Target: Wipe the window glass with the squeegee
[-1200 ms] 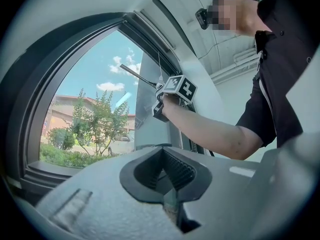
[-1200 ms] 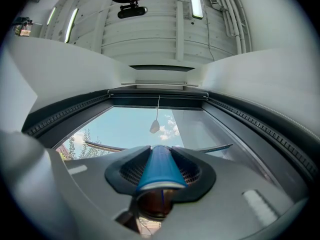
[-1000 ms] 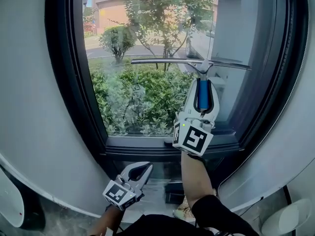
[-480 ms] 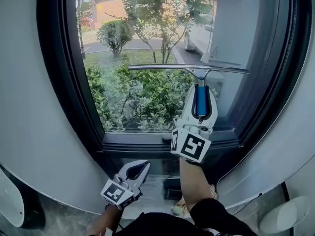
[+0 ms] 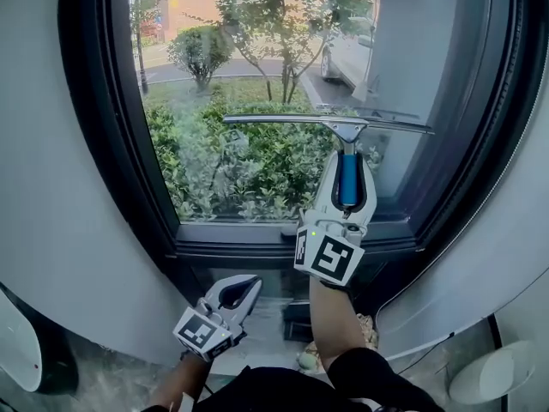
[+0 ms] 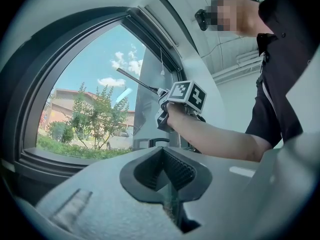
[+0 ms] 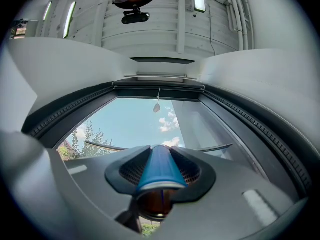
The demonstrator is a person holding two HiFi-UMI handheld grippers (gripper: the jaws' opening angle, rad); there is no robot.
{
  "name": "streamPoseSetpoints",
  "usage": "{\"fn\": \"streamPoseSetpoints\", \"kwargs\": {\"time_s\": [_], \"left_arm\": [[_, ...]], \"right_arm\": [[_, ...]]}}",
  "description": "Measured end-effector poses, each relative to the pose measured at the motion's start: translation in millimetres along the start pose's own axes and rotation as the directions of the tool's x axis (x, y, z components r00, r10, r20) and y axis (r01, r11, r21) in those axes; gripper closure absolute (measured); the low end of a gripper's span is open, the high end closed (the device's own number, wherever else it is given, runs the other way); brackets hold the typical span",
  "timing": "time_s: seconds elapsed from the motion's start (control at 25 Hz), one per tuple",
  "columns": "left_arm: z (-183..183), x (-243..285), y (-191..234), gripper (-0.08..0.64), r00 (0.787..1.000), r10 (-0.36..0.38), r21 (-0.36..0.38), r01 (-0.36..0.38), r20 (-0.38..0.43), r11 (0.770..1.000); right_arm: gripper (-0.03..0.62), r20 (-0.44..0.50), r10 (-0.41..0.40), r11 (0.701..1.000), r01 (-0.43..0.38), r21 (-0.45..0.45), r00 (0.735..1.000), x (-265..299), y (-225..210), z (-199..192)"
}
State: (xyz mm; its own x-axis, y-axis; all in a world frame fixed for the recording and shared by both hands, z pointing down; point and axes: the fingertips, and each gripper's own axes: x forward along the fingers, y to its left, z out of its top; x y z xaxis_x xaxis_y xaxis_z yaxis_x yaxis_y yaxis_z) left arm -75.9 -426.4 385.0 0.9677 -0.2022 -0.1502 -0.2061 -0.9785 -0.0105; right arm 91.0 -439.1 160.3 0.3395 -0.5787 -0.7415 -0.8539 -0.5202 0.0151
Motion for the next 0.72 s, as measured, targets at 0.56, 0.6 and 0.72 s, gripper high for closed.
{"fn": "streamPoseSetpoints", "kwargs": {"time_s": [0.56, 0.6, 0.72], "left_arm": [[-2.9, -8.3, -0.5, 0.56, 1.0, 0.027, -0.006, -0.027, -0.008, 1.0], [-2.9, -8.5, -0.7, 0.56, 1.0, 0.028, -0.006, -0.028, -0.009, 1.0], [-3.9, -9.7, -1.7, 0.56, 0.999, 0.033, -0.011, -0.033, -0.01, 0.999]], "right_arm": [[0.46, -0.057, -0.004, 1.0, 0.005, 0.006, 0.998, -19.5, -4.5, -15.6], [0.46, -0.058, -0.004, 1.0, 0.004, 0.007, 0.998, -19.6, -5.0, -15.6], [0.46, -0.066, -0.001, 1.0, 0.001, 0.009, 0.998, -21.4, -5.9, -17.7]]}}
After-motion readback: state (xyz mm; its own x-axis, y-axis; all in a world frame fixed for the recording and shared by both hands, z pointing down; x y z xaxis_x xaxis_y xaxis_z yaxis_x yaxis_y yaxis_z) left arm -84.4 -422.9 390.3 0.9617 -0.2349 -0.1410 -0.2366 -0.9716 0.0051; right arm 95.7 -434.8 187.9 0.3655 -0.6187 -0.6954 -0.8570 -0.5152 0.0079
